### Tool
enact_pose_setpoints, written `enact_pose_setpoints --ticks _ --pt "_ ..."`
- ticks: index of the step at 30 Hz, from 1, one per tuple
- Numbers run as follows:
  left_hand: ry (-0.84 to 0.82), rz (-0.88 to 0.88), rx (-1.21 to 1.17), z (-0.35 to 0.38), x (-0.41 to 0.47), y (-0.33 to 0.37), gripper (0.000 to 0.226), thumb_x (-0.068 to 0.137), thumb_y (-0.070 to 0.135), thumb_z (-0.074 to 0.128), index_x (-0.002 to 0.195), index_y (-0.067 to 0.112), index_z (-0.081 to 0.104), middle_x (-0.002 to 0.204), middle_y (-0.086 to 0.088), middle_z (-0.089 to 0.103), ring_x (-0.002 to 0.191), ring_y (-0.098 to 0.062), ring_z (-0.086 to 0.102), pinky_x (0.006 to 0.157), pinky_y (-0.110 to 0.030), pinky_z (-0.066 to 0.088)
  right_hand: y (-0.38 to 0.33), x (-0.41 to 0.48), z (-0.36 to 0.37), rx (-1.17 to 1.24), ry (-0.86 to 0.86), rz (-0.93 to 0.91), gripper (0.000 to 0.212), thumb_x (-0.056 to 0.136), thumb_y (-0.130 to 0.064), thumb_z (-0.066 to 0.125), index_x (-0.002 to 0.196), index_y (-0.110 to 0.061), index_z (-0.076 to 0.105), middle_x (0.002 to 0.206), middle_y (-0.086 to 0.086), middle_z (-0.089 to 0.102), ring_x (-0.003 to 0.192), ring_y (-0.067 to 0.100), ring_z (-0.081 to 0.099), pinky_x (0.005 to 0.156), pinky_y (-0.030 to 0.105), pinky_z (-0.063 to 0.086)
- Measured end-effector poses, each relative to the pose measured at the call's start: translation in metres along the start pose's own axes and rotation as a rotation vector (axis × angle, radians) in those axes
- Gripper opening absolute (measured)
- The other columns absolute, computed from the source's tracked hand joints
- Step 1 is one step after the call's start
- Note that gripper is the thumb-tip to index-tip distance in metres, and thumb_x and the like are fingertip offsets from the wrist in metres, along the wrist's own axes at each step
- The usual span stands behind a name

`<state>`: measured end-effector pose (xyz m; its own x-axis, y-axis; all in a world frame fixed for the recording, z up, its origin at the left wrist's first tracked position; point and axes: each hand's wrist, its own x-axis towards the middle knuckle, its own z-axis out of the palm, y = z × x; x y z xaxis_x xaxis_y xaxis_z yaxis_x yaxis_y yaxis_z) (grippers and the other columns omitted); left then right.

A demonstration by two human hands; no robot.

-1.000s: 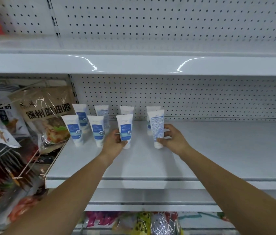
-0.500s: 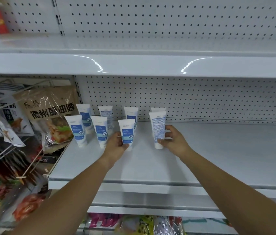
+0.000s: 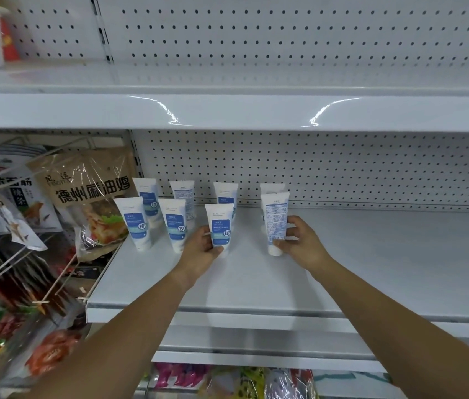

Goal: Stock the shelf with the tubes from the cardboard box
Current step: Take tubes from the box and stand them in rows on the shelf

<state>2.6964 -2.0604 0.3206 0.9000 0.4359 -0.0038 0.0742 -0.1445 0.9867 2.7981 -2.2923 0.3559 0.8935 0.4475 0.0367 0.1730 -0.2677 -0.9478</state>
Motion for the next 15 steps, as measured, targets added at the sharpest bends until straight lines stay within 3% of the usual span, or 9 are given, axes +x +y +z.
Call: enact_pose_setpoints --ticks 3,8,15 --pt "-0.006 -0.011 0.011 -0.002 0.0 0.001 0.041 0.087 -0.007 0.067 0.12 0.012 0.052 0.109 0.003 0.069 0.1 -0.01 0.066 0.086 -0.019 0.05 0.001 0.0 0.002 -0.005 -0.003 0.0 0.05 0.082 -0.011 0.077 0.124 -0.018 0.052 0.112 0.002 0.065 0.101 0.019 0.063 0.08 0.027 0.049" --pt "-0.029 -0.021 0.06 -0.005 -0.001 0.003 0.039 0.086 -0.001 0.071 0.121 0.009 0.058 0.116 -0.004 0.07 0.108 -0.02 0.067 0.097 -0.033 0.051 -0.001 -0.004 0.004 0.018 0.012 -0.006 0.047 0.082 -0.007 0.076 0.121 -0.017 0.054 0.109 0.003 0.066 0.1 0.021 0.063 0.08 0.027 0.05" --pt "-0.093 -0.002 0.031 -0.008 -0.013 0.002 0.051 0.079 -0.011 0.072 0.124 0.009 0.061 0.118 -0.004 0.071 0.11 -0.016 0.067 0.089 -0.02 0.053 -0.009 -0.009 0.0 0.018 0.008 -0.024 0.049 0.082 -0.008 0.076 0.124 -0.015 0.053 0.114 0.004 0.064 0.099 0.018 0.063 0.077 0.024 0.049"
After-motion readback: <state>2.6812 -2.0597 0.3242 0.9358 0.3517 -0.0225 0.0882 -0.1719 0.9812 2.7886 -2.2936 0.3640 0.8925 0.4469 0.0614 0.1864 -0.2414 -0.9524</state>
